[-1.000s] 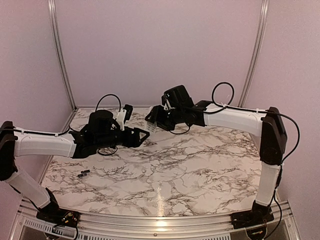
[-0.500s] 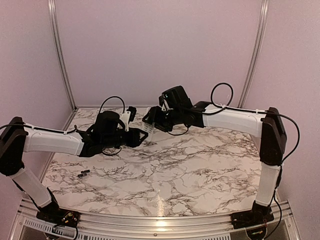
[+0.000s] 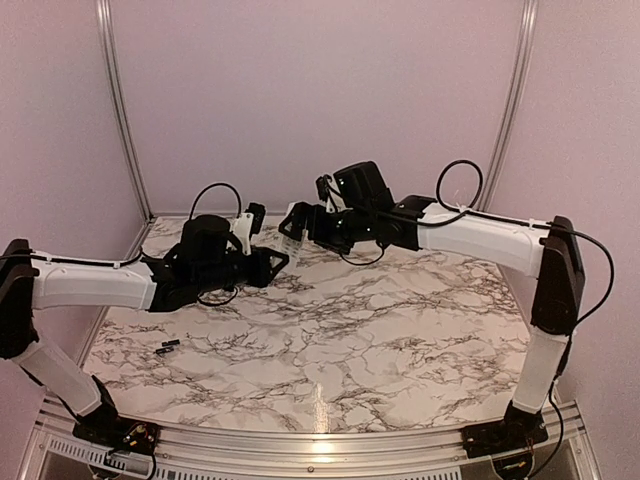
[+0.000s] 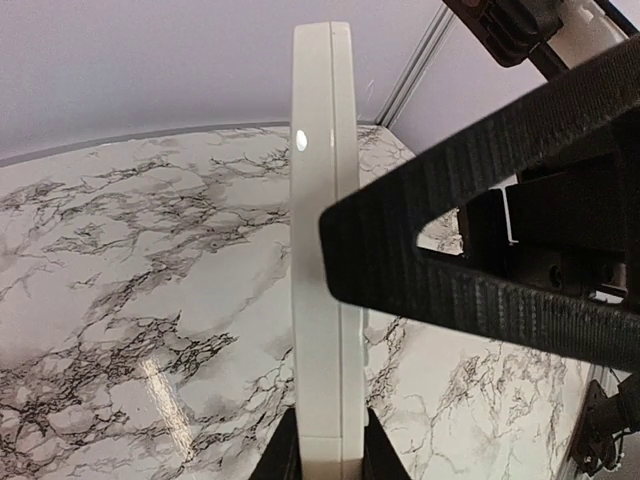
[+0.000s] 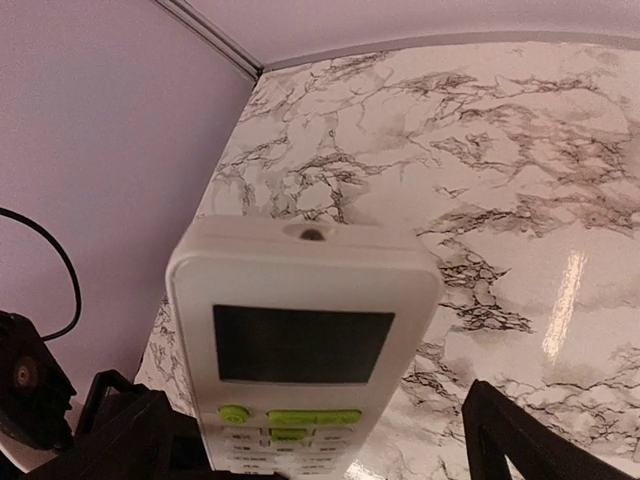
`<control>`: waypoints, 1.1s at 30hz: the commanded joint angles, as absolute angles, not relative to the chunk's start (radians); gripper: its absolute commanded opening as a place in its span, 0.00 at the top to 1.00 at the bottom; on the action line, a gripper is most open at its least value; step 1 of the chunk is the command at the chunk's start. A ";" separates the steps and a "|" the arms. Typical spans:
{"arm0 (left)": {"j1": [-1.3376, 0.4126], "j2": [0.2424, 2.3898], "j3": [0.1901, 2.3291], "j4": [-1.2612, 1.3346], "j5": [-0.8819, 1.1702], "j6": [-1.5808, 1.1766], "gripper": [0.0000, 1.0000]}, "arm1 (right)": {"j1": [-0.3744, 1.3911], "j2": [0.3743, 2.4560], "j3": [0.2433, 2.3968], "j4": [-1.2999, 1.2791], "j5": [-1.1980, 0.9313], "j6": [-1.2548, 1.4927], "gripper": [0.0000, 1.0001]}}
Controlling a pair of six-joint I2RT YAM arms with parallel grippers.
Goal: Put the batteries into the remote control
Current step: Pass from the right arm to the left, then pass from the left arm to the right
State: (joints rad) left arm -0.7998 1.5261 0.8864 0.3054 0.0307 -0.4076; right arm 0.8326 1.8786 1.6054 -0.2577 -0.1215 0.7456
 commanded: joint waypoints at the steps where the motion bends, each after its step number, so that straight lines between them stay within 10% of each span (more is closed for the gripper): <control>1: -0.802 1.429 0.876 0.268 -0.044 -0.346 1.00 | 0.829 1.794 1.643 -0.354 -0.017 0.520 0.01; 5: -0.802 1.378 0.859 0.231 -0.104 -0.294 1.00 | 0.824 1.695 1.569 -0.347 0.104 0.389 0.01; 17: -0.898 1.220 0.778 0.242 -0.496 0.078 1.00 | 0.630 1.455 1.318 -0.114 -0.542 0.394 0.01; 33: -1.211 1.361 0.636 0.877 -1.093 0.959 1.00 | 0.627 1.484 1.333 -0.161 -0.689 0.610 0.02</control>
State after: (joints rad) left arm -1.1660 1.2884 0.6662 0.5648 -0.9096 0.6231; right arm 0.6296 1.4704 1.3476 -0.2047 -0.6056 0.5106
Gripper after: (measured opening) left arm 0.144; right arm 0.987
